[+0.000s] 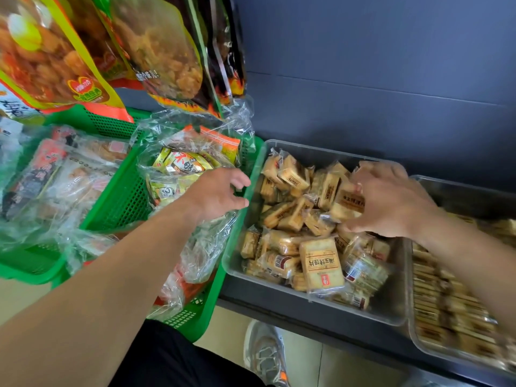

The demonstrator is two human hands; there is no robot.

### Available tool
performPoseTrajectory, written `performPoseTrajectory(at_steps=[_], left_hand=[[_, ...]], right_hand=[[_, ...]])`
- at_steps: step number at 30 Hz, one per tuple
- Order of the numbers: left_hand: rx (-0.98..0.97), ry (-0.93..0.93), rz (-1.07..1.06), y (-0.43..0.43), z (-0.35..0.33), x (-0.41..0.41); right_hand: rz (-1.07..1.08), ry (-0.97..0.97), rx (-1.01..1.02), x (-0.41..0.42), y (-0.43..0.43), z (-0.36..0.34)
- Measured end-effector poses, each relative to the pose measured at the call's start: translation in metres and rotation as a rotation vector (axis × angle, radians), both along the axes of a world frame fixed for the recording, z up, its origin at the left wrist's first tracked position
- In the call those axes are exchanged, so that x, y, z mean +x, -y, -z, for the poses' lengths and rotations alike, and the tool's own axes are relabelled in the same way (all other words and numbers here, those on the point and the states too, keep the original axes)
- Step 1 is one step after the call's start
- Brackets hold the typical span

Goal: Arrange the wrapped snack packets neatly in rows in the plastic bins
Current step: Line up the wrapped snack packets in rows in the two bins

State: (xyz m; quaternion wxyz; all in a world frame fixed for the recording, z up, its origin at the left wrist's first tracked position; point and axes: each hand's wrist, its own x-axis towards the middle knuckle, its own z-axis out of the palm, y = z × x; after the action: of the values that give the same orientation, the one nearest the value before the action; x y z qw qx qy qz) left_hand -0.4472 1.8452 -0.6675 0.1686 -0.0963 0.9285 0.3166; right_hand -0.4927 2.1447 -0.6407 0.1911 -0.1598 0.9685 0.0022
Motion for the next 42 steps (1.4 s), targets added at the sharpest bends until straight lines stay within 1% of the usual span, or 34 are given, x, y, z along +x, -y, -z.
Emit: performPoseTrajectory(at_steps=[1, 2, 3, 5, 7, 9, 12, 14, 17, 19, 20, 21, 22, 23, 25, 26, 28, 30, 34, 36, 38, 40, 42], left_hand=[[-0.004, -0.019, -0.019, 0.0, 0.0, -0.002], [-0.004, -0.035, -0.033, 0.001, 0.001, -0.004], [-0.003, -0.051, -0.042, 0.0, 0.001, -0.006], [0.005, -0.08, -0.056, -0.002, 0.002, -0.009], [0.014, -0.11, -0.06, -0.004, 0.002, -0.012], [0.042, -0.126, -0.081, -0.006, 0.003, -0.014], [0.099, -0.131, -0.115, -0.01, 0.005, -0.019], [0.111, -0.129, -0.106, -0.011, 0.006, -0.021], [0.123, -0.118, -0.094, -0.013, 0.009, -0.024], [0.111, -0.107, -0.089, -0.012, 0.012, -0.025], [0.106, -0.103, -0.092, -0.012, 0.013, -0.026], [0.111, -0.103, -0.098, -0.012, 0.013, -0.026], [0.123, -0.105, -0.111, -0.012, 0.013, -0.027], [0.135, -0.111, -0.127, -0.013, 0.012, -0.027], [0.148, -0.125, -0.146, -0.012, 0.012, -0.029], [0.15, -0.128, -0.151, -0.012, 0.013, -0.029], [0.15, -0.133, -0.162, -0.01, 0.014, -0.03], [0.154, -0.137, -0.178, -0.008, 0.015, -0.03], [0.165, -0.133, -0.196, -0.005, 0.015, -0.03], [0.162, -0.132, -0.195, -0.005, 0.015, -0.03], [0.164, -0.136, -0.195, -0.005, 0.016, -0.031], [0.168, -0.139, -0.193, -0.004, 0.016, -0.031], [0.175, -0.144, -0.19, -0.003, 0.016, -0.031]], right_hand=[[0.007, 0.027, 0.057, -0.001, -0.001, -0.003], [0.011, 0.022, 0.068, -0.002, 0.002, -0.006], [0.003, -0.018, 0.025, -0.004, 0.009, -0.007], [-0.031, -0.085, -0.184, -0.014, 0.032, -0.002], [-0.076, -0.038, -0.37, -0.028, 0.063, 0.01], [-0.112, 0.025, -0.443, -0.044, 0.093, 0.028], [-0.076, 0.035, -0.409, -0.062, 0.114, 0.055], [-0.091, 0.039, -0.367, -0.066, 0.11, 0.065], [-0.107, 0.175, -0.292, -0.061, 0.086, 0.068], [-0.129, 0.225, -0.236, -0.057, 0.07, 0.065], [-0.1, 0.258, -0.283, -0.057, 0.066, 0.062], [-0.044, 0.3, -0.382, -0.059, 0.065, 0.06], [0.005, 0.303, -0.469, -0.061, 0.066, 0.059], [0.022, 0.26, -0.517, -0.065, 0.069, 0.06], [0.002, 0.158, -0.509, -0.067, 0.08, 0.066], [0.013, 0.155, -0.52, -0.067, 0.085, 0.071], [0.049, 0.228, -0.544, -0.065, 0.095, 0.08], [0.039, 0.279, -0.492, -0.063, 0.1, 0.084], [-0.082, 0.205, -0.372, -0.064, 0.107, 0.087], [-0.146, 0.201, -0.382, -0.063, 0.107, 0.087], [-0.188, 0.245, -0.416, -0.062, 0.103, 0.083], [-0.198, 0.313, -0.49, -0.061, 0.095, 0.075], [-0.213, 0.339, -0.556, -0.063, 0.083, 0.071]])
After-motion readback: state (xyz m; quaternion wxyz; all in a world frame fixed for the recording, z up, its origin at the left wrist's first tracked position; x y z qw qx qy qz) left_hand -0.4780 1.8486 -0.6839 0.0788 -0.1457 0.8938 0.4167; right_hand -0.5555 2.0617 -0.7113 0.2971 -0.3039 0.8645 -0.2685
